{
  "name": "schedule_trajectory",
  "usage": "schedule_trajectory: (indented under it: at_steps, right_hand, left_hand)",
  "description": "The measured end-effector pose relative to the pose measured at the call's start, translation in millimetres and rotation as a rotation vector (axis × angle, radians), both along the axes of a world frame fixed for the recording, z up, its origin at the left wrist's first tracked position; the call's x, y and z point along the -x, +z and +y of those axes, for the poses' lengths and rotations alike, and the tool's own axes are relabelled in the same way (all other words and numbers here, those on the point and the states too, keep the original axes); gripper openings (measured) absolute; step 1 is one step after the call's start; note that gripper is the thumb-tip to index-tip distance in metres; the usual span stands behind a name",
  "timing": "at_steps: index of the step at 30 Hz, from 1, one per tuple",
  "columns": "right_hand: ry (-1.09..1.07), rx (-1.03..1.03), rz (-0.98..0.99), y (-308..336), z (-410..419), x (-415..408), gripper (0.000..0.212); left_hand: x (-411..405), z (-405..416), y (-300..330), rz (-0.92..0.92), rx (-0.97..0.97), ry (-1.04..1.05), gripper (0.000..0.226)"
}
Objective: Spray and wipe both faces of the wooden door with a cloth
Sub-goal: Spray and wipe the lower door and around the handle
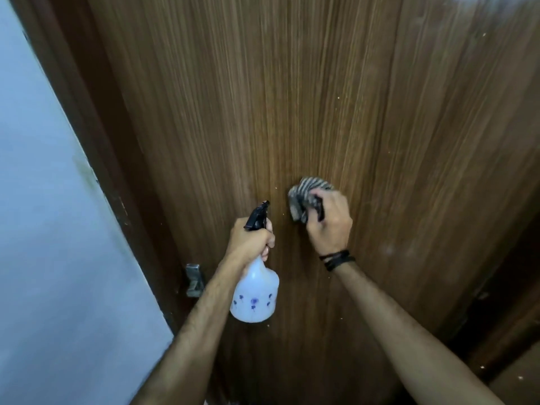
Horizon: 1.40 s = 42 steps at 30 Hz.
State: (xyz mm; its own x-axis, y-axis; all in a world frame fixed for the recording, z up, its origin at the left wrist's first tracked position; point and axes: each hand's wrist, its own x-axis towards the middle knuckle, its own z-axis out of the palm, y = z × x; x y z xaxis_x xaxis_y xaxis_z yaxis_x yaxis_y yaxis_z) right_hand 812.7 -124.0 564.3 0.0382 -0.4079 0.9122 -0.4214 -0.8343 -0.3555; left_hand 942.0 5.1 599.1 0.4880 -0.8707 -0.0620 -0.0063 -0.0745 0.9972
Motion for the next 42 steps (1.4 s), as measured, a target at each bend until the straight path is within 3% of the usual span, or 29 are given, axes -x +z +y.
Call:
schedule_trajectory:
  at_steps: [3,7,10,13,15,17,21,23,27,30,32,38,42]
  right_hand:
    - [-0.067,0.048,-0.182,59.1,-8.9,-14.6,0.027]
    - [0.029,0.201,0.180,70.3,-1.5,-39.8,0.031]
    - [0.075,0.190,0.511,10.1,5.7,-39.7,0.026]
    - [0.040,0.083,0.670,-47.8,5.7,-9.6,0.031]
    - [-0.027,-0.005,0.583,-56.8,5.6,15.3,0.028]
    - [-0.137,-0.056,0.346,-45.6,-0.4,31.4,0.027]
    - [-0.177,-0.015,0.028,-26.2,-25.2,56.3,0.023]
    - [-0.134,-0.023,0.090,-55.4,-28.8,67.1,0.023]
    - [0.015,-0.194,0.518,-172.6,-16.5,89.6,0.018]
    - [0.039,-0.391,0.712,-248.8,-16.5,117.0,0.019]
    - [0.028,-0.515,0.770,-282.5,-20.5,133.0,0.033]
    - [0.021,-0.798,0.608,-295.6,-20.0,146.1,0.027]
    - [0.018,-0.708,0.289,-260.5,-18.6,141.9,0.029]
  left_hand:
    - [-13.5,2.0,14.8,-0.001,0.033,-0.033,0.030]
    - [-23.9,4.2,20.8,0.011,0.052,-0.060,0.032]
    - [-22.2,10.3,1.5,0.055,0.022,-0.113,0.031]
    - [-16.1,15.6,-32.7,0.057,-0.049,-0.150,0.031]
    - [-8.7,14.3,-57.6,0.023,-0.105,-0.188,0.031]
    - [0.6,9.4,-81.1,-0.012,-0.146,-0.220,0.032]
    - [34.5,-5.9,-118.7,-0.051,-0.182,-0.241,0.032]
    - [56.2,-9.4,-135.2,-0.053,-0.209,-0.261,0.032]
    - [83.4,-14.1,-168.1,-0.045,-0.290,-0.319,0.035]
    - [104.1,-15.1,-187.2,-0.097,-0.381,-0.252,0.036]
    - [113.9,-14.4,-195.0,-0.123,-0.395,-0.270,0.030]
    - [122.9,-23.4,-201.1,-0.124,-0.409,-0.251,0.030]
    - [122.0,-31.1,-191.3,-0.071,-0.370,-0.217,0.030]
